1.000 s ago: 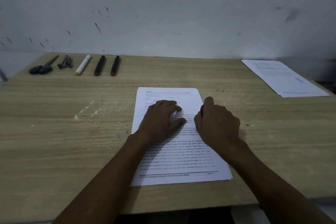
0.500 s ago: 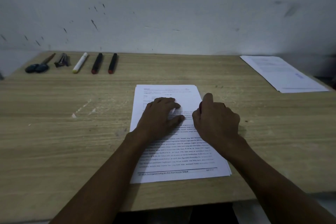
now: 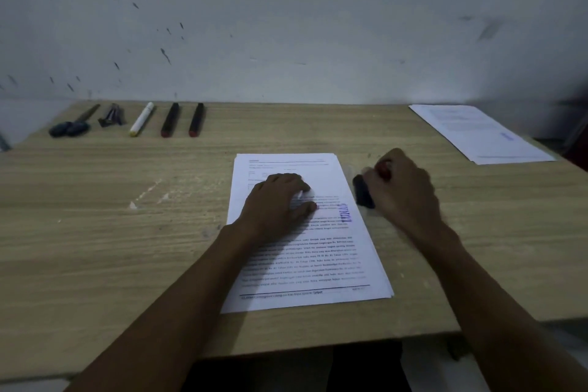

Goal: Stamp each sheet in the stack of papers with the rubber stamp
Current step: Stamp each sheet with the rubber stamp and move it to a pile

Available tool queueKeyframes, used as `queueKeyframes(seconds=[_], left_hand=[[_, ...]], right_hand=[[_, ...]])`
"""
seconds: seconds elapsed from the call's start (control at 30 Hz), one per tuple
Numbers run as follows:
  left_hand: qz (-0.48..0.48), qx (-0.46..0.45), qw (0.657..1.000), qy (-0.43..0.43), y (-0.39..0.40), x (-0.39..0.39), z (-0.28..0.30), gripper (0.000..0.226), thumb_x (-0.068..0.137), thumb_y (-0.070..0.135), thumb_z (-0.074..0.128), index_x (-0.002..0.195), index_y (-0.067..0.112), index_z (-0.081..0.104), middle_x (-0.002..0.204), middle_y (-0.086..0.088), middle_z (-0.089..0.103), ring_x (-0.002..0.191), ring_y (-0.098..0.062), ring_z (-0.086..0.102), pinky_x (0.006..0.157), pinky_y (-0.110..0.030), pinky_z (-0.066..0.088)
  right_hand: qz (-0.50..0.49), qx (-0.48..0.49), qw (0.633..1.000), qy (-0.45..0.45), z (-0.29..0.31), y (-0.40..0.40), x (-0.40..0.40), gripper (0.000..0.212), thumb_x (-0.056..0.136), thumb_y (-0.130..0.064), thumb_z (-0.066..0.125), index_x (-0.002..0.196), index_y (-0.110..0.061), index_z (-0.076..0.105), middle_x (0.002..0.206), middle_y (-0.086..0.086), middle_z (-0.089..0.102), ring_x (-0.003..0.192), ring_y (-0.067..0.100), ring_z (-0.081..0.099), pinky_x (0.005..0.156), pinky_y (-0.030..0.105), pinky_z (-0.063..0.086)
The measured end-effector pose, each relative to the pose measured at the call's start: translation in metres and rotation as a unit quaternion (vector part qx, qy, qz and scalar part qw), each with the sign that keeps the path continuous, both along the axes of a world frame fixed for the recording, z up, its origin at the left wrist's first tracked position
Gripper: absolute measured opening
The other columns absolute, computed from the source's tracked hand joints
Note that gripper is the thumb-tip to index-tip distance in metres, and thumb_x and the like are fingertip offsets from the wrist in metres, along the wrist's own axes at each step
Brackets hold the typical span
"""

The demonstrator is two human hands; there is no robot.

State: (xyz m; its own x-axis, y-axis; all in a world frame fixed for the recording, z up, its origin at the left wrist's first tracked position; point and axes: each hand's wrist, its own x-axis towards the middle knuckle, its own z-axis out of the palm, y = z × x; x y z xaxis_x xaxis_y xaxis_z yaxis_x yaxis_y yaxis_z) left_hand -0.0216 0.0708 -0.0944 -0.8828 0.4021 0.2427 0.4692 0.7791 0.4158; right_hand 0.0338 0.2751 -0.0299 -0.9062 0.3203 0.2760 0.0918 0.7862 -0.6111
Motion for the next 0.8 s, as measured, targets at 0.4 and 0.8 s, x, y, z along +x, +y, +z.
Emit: queueKeyframes(seconds=[0.4,0.8], left_hand=[[0.007,0.024,1.0,-0.015,0.001,-0.012,0.009,0.05,0.08,0.057,0.059,0.117,0.023,0.065,0.136,-0.002,0.056,0.134,-0.023,0.042,0.107,-0.044,0.036],[0.043,0.139,0.988,0.052,-0.031,-0.012,0.02,0.038,0.083,0.039,0.065,0.11,0.013,0.067,0.116,-0.002,0.063,0.115,-0.018,0.054,0.094,-0.022,0.032]], right_hand=[[-0.061,-0.01,0.998,-0.025,0.0,0.045,-0.012,0.023,0.083,-0.045,0.063,0.094,-0.026,0.056,0.097,0.007,0.063,0.09,0.03,0.059,0.079,0.039,0.049],[-0.042,0.052,0.996,-0.056,-0.008,0.028,-0.035,0.024,0.08,-0.04,0.065,0.1,-0.028,0.061,0.099,0.006,0.064,0.093,0.031,0.061,0.078,0.035,0.047]])
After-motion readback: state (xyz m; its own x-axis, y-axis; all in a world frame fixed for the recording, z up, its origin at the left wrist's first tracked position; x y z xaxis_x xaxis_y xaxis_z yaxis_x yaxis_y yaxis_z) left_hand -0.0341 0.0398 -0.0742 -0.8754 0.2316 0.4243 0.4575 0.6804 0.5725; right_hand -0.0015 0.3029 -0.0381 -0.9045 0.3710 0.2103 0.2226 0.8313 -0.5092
